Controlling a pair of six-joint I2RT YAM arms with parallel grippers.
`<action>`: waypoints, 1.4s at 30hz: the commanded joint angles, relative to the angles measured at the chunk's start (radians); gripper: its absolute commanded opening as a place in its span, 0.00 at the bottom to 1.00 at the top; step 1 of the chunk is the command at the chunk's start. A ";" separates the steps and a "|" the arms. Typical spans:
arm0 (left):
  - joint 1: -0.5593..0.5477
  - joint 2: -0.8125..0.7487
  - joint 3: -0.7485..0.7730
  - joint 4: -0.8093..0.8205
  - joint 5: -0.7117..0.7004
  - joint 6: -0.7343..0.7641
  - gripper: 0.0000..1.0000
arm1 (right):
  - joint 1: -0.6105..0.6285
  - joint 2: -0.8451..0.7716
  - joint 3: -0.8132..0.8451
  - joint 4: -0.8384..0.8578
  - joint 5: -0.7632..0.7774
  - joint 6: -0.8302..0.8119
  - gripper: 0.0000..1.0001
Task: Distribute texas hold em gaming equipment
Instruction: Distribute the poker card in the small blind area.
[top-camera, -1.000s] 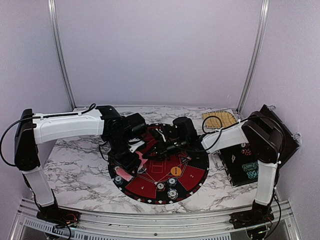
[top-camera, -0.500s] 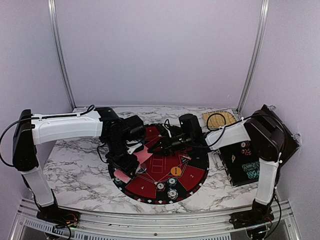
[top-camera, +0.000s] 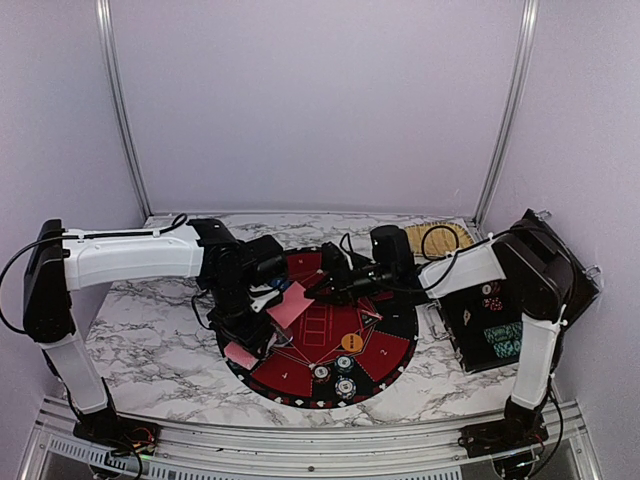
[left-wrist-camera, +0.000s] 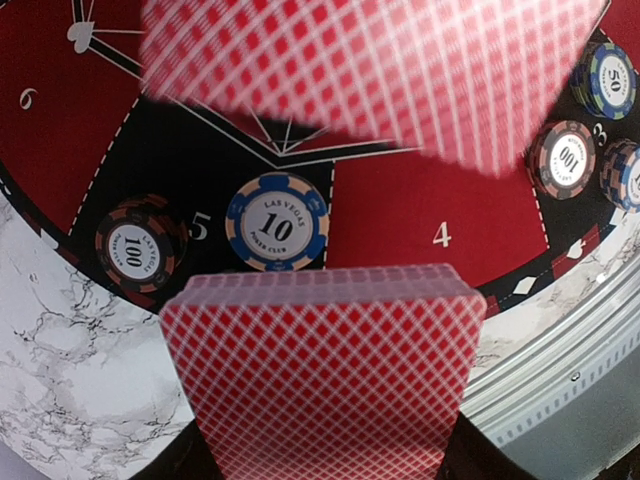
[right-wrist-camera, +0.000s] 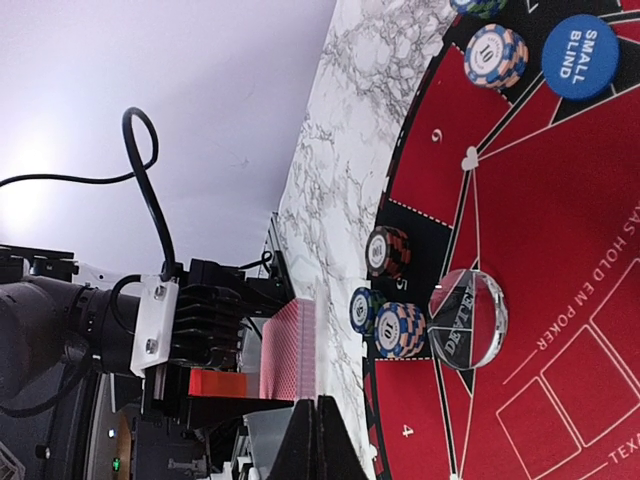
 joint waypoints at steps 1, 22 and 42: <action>0.019 -0.051 -0.018 0.011 0.015 -0.006 0.45 | -0.043 -0.036 -0.008 0.051 -0.011 0.022 0.00; 0.107 -0.075 -0.043 0.017 0.058 0.033 0.44 | -0.221 0.328 0.512 -0.212 0.146 -0.083 0.00; 0.113 -0.087 -0.062 0.013 0.058 0.024 0.44 | -0.170 0.646 0.910 -0.367 0.210 -0.106 0.00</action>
